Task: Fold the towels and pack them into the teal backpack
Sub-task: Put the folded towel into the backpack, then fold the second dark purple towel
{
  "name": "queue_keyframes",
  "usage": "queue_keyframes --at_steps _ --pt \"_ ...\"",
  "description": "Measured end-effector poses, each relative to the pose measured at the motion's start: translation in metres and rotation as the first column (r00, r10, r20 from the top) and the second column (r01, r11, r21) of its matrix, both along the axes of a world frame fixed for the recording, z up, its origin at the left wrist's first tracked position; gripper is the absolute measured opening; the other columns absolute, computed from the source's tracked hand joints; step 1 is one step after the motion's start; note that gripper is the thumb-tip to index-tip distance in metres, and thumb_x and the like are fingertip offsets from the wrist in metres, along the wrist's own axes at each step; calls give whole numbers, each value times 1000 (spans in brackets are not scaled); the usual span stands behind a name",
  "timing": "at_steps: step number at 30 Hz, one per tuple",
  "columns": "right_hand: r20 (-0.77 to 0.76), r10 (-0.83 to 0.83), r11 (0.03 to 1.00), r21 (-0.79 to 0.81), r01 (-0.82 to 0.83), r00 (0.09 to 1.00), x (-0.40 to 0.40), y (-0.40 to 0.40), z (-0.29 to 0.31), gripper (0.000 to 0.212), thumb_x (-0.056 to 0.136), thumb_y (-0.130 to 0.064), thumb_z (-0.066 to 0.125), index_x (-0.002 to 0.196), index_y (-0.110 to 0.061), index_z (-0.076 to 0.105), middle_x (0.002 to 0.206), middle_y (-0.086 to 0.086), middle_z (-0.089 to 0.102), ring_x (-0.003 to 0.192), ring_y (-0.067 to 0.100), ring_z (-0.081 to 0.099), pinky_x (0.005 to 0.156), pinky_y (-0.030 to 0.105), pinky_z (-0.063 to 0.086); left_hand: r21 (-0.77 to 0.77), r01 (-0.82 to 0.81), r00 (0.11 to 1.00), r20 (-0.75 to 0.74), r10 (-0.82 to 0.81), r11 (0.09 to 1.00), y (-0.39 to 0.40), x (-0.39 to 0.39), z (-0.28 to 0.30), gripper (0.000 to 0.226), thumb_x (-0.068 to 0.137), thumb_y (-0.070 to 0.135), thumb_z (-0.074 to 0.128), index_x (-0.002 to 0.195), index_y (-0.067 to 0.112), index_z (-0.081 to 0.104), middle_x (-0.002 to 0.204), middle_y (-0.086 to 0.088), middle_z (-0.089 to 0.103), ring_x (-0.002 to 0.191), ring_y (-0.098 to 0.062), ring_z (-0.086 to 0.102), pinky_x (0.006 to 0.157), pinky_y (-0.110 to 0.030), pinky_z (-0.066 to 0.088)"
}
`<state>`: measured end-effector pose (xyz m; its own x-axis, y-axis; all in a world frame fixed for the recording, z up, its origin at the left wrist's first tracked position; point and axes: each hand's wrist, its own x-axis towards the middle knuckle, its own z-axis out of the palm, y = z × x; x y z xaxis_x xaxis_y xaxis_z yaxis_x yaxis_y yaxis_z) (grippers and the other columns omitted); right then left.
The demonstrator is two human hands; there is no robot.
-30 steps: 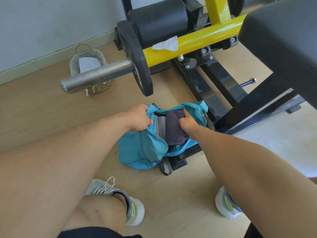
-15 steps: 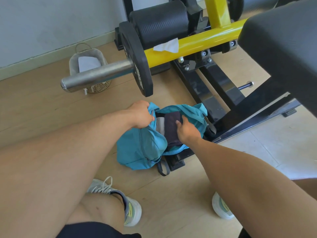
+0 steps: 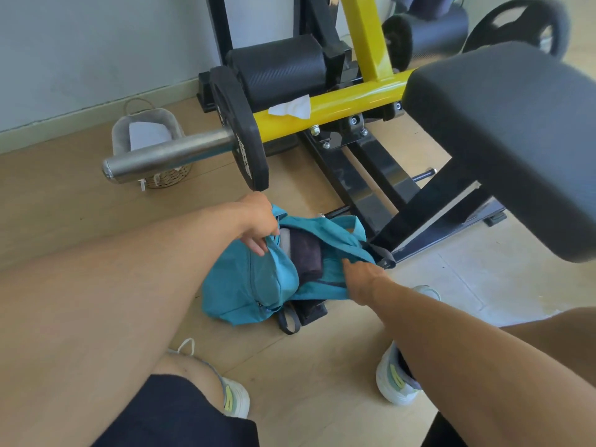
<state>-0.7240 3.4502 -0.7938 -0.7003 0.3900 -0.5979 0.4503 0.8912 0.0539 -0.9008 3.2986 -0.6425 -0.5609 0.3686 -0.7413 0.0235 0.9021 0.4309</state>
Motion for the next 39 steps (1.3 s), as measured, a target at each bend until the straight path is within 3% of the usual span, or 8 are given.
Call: queue_keyframes --at_steps 4,9,16,22,24,28,35,39 --pt "-175 -132 989 -84 119 976 -7 9 30 77 96 -14 53 162 -23 16 145 8 53 124 30 58 102 43 52 -87 105 993 -40 -109 991 -6 4 2 54 96 2 65 146 1 43 123 -28 66 104 -40 72 89 -48 60" --pt "-160 17 1000 22 -14 987 -2 31 46 78 99 -21 57 163 -22 12 170 -1 14 146 26 34 115 46 41 -107 217 968 -108 -228 970 -16 4 11 72 96 5 67 155 20 31 132 -19 62 102 -33 72 87 -48 61" --pt "-305 -109 989 -133 71 946 -17 33 73 72 101 -18 49 163 -22 13 171 -4 8 149 27 32 118 44 38 -64 407 905 -108 -412 911 -23 8 9 72 93 38 71 155 29 36 153 -4 46 127 -32 57 103 -41 53" --pt "-539 -45 994 -112 -18 841 -38 39 160 73 102 -37 54 163 -28 13 169 -11 16 152 20 30 117 42 37 263 271 946 -250 -206 926 -11 16 23 49 93 34 73 137 17 59 131 -1 64 122 -19 60 98 -25 45" --pt "-611 -38 996 -87 -19 790 -39 37 182 71 103 -40 54 163 -26 18 168 -8 23 150 19 33 116 37 34 393 204 945 -317 -76 897 -2 20 31 37 92 34 73 126 20 66 122 1 68 113 -17 64 93 -27 50" --pt "-689 -113 990 -141 21 716 -39 36 210 71 101 -49 54 161 -28 24 165 -6 32 149 17 35 116 33 32 510 180 907 -417 58 841 3 28 51 31 92 34 72 121 26 67 120 9 69 114 -13 63 104 -40 50" --pt "-864 -209 975 -220 30 459 -54 41 296 60 99 -52 56 154 -32 41 145 -4 58 130 16 56 102 35 47 736 160 836 -455 306 657 13 34 109 32 93 26 72 124 31 66 123 19 66 118 5 57 104 -30 50" --pt "-956 -275 960 -267 83 105 -73 45 354 43 99 -45 57 141 -34 53 126 -9 65 112 13 62 95 41 55 770 206 810 -480 336 604 31 27 159 32 94 26 72 124 33 63 125 21 64 119 0 58 106 -31 47"
